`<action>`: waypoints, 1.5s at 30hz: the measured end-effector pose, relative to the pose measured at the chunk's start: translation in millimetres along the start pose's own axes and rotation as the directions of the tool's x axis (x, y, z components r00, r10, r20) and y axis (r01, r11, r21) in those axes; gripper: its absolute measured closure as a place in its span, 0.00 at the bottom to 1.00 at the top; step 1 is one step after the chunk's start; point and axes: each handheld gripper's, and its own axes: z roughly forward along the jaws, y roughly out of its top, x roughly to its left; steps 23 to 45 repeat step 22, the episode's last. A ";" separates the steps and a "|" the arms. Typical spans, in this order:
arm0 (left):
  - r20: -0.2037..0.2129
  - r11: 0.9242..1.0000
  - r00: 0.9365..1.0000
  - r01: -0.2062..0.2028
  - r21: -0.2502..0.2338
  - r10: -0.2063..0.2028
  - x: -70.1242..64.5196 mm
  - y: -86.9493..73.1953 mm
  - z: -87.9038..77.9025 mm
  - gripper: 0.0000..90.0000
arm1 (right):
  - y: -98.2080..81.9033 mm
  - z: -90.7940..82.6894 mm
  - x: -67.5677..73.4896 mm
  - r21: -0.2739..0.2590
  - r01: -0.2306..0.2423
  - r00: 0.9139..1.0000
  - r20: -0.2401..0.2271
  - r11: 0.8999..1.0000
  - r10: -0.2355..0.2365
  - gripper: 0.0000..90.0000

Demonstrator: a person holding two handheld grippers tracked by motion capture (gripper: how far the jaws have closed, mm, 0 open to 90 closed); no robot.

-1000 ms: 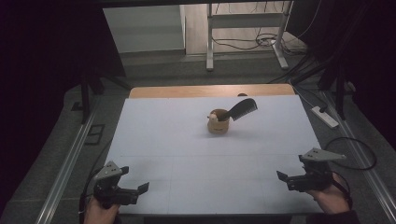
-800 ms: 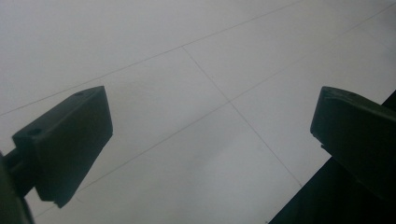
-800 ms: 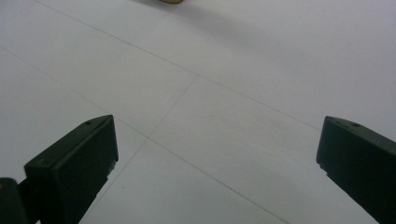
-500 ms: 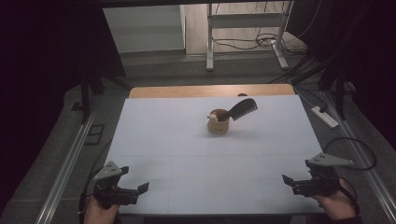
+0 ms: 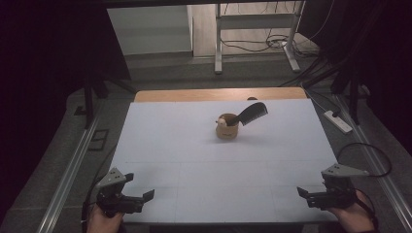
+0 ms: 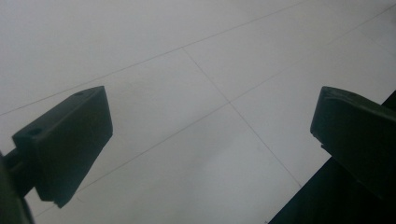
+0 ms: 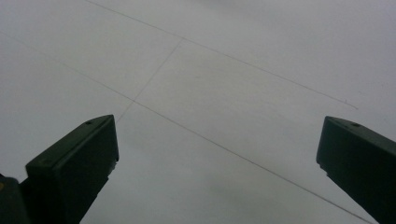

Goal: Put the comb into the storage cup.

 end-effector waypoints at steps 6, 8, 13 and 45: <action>-0.001 1.000 1.000 0.001 0.000 -0.001 0.1 -0.2 0.0 0.00 | -1.0 -1.0 -0.5 0.014 -0.004 1.000 0.010 1.000 0.003 0.00; 0.000 1.000 1.000 0.001 0.000 -0.001 0.1 -0.2 -0.1 0.00 | -1.3 -0.9 -0.5 0.025 -0.006 1.000 0.012 1.000 0.006 0.00; 0.001 1.000 1.000 0.002 -0.002 -0.002 0.3 -0.4 -0.4 0.00 | -1.7 -0.6 -0.7 0.043 -0.010 1.000 0.019 0.999 0.009 0.00; 0.002 1.000 1.000 0.002 -0.002 -0.002 0.3 0.0 -0.2 0.00 | -1.4 1.7 0.3 0.072 -0.003 0.999 0.033 0.997 0.001 0.00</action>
